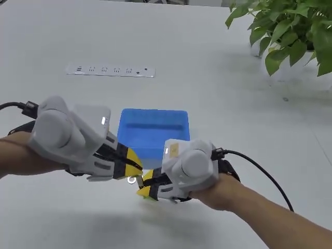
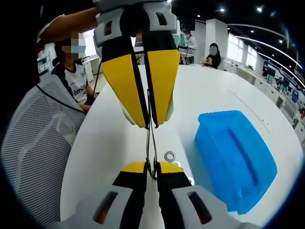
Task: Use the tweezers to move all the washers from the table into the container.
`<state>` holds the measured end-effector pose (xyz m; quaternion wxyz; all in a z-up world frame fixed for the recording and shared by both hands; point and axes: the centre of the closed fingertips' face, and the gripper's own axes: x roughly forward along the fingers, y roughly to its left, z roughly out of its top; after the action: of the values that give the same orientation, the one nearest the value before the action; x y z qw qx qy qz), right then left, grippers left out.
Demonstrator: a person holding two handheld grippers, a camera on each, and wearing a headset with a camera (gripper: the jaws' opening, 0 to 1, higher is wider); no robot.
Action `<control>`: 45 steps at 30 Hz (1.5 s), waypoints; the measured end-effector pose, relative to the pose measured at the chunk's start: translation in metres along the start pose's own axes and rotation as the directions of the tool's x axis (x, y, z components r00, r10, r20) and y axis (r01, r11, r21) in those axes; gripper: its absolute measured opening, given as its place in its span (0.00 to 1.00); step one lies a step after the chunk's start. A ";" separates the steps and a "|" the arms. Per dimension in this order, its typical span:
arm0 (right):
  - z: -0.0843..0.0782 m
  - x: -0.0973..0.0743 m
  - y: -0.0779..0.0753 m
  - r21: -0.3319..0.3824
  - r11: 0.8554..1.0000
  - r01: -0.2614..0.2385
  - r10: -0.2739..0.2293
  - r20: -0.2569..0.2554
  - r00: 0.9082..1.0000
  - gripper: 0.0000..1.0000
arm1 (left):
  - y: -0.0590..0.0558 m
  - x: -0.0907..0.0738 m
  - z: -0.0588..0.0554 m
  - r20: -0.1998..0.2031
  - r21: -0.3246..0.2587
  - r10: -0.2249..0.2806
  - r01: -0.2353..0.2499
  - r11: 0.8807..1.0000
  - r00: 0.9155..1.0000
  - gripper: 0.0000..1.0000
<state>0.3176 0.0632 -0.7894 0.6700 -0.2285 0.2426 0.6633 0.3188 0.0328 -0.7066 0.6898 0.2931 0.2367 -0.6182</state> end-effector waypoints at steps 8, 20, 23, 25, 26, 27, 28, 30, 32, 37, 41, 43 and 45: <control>0.008 -0.006 -0.002 -0.004 1.000 0.009 -0.009 0.006 1.000 0.09 | 0.002 -0.006 0.006 0.000 0.007 0.002 -0.002 1.000 1.000 0.06; 0.025 -0.019 -0.007 -0.010 1.000 0.023 -0.022 0.027 0.999 0.09 | 0.011 -0.020 0.021 0.007 -0.009 0.005 -0.005 1.000 1.000 0.06; 0.030 -0.022 -0.011 -0.002 0.999 0.036 -0.035 0.043 0.998 0.09 | 0.015 -0.024 0.025 0.006 0.001 0.003 -0.003 1.000 1.000 0.06; 0.033 -0.024 -0.014 -0.003 0.999 0.044 -0.043 0.047 0.998 0.09 | 0.017 -0.025 0.027 0.006 0.008 0.001 -0.001 1.000 1.000 0.06; 0.033 -0.025 -0.015 -0.002 0.999 0.047 -0.047 0.049 0.998 0.09 | 0.018 -0.026 0.028 0.005 0.012 0.001 -0.001 1.000 1.000 0.06; 0.034 -0.026 -0.017 0.000 0.999 0.050 -0.050 0.053 0.997 0.09 | 0.019 -0.026 0.030 0.006 0.013 0.000 0.000 1.000 1.000 0.06; 0.035 -0.027 -0.018 0.001 0.999 0.053 -0.053 0.055 0.997 0.09 | 0.021 -0.027 0.031 0.007 0.013 -0.001 0.001 1.000 1.000 0.06; 0.037 -0.029 -0.020 0.004 0.998 0.058 -0.058 0.059 0.997 0.09 | 0.023 -0.027 0.033 0.007 0.016 0.000 0.000 1.000 1.000 0.06; 0.039 -0.031 -0.024 0.003 0.998 0.063 -0.063 0.061 0.996 0.09 | 0.026 -0.028 0.036 0.011 0.013 -0.002 0.001 1.000 1.000 0.06; 0.044 -0.036 -0.033 0.010 0.997 0.076 -0.077 0.075 0.994 0.09 | 0.034 -0.031 0.042 0.020 0.018 0.001 -0.002 1.000 1.000 0.06; 0.048 -0.038 -0.041 0.002 0.996 0.089 -0.088 0.078 0.993 0.09 | 0.041 -0.032 0.045 0.023 0.029 0.000 -0.001 1.000 1.000 0.05; 0.050 -0.039 -0.046 -0.003 0.996 0.095 -0.094 0.077 0.993 0.09 | 0.046 -0.033 0.047 0.021 0.033 0.000 -0.001 0.999 1.000 0.05; 0.051 -0.041 -0.051 -0.002 0.995 0.099 -0.099 0.079 0.992 0.09 | 0.051 -0.033 0.048 0.020 0.037 0.000 -0.001 0.999 1.000 0.05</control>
<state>0.3698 0.0628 -0.7249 0.7105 -0.2157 0.2026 0.6385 0.3632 0.0264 -0.6438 0.6868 0.2997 0.2183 -0.6252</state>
